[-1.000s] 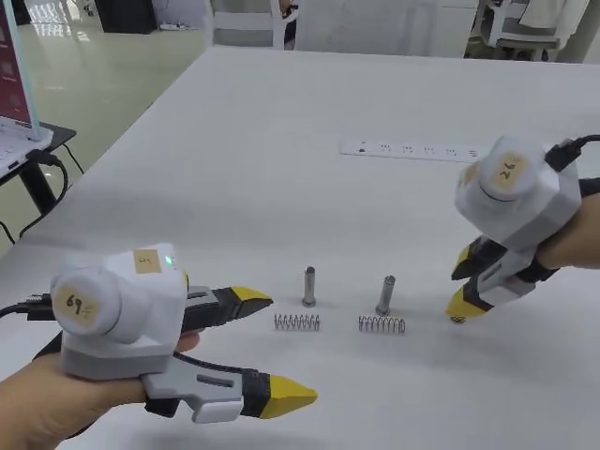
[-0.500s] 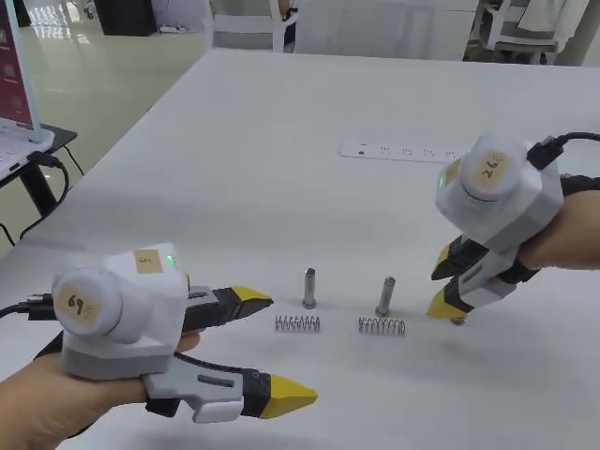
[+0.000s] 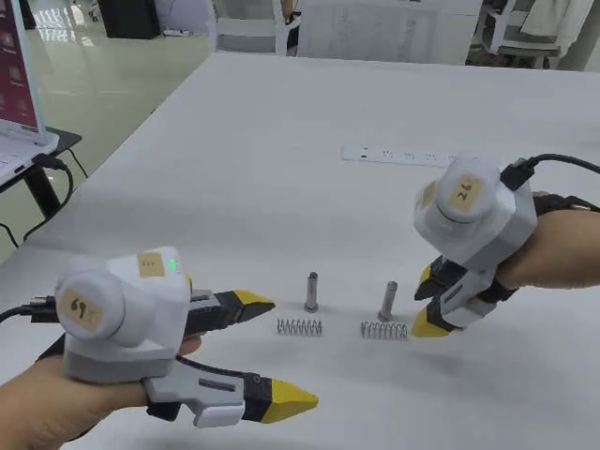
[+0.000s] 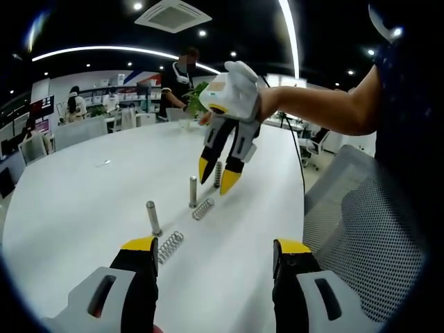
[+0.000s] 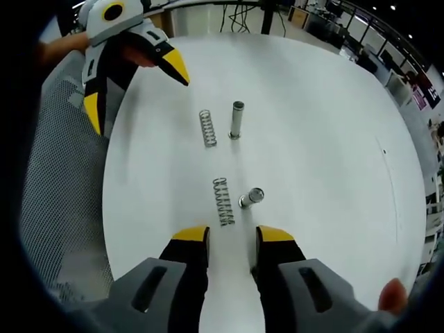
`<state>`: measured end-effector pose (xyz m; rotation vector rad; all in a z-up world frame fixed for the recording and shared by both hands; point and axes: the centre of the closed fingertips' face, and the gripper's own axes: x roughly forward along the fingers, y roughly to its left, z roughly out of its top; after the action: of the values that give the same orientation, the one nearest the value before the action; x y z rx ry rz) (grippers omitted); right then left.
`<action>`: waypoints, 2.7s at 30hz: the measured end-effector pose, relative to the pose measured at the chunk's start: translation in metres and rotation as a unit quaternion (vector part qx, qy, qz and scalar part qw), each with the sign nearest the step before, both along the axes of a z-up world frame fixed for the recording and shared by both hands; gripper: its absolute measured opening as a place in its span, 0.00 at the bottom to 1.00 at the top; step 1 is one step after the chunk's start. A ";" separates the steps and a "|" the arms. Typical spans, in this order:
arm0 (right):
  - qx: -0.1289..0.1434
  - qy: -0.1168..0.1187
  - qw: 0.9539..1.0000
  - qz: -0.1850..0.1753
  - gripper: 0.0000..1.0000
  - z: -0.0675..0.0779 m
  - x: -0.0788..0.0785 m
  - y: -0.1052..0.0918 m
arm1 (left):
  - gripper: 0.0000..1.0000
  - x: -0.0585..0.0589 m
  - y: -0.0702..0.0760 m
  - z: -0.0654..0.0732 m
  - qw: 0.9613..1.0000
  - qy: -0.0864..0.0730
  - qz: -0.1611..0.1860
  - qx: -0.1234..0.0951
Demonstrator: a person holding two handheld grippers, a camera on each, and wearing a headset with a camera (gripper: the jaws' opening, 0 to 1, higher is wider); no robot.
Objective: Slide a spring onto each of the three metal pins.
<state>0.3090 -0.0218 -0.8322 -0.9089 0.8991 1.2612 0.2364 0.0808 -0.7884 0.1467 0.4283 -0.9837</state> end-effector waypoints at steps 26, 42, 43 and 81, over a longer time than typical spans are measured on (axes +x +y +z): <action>-0.006 0.015 1.000 0.012 0.15 -0.021 -0.003 0.009 | 0.61 0.000 0.000 -0.001 1.000 0.003 -0.002 0.001; -0.016 0.014 0.999 0.026 0.09 -0.029 -0.005 0.010 | 0.61 0.000 0.000 -0.002 1.000 0.005 -0.001 0.000; -0.017 0.014 0.999 0.027 0.09 -0.030 -0.006 0.010 | 0.61 0.000 0.000 -0.002 1.000 0.005 -0.001 0.000; 0.006 0.013 0.999 0.042 0.08 0.029 -0.034 0.017 | 0.51 0.006 -0.012 0.014 0.999 -0.011 -0.044 0.015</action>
<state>0.2745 -0.0053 -0.8032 -0.9318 0.8807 1.3505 0.2423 0.0685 -0.7746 0.2044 0.4182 -1.0610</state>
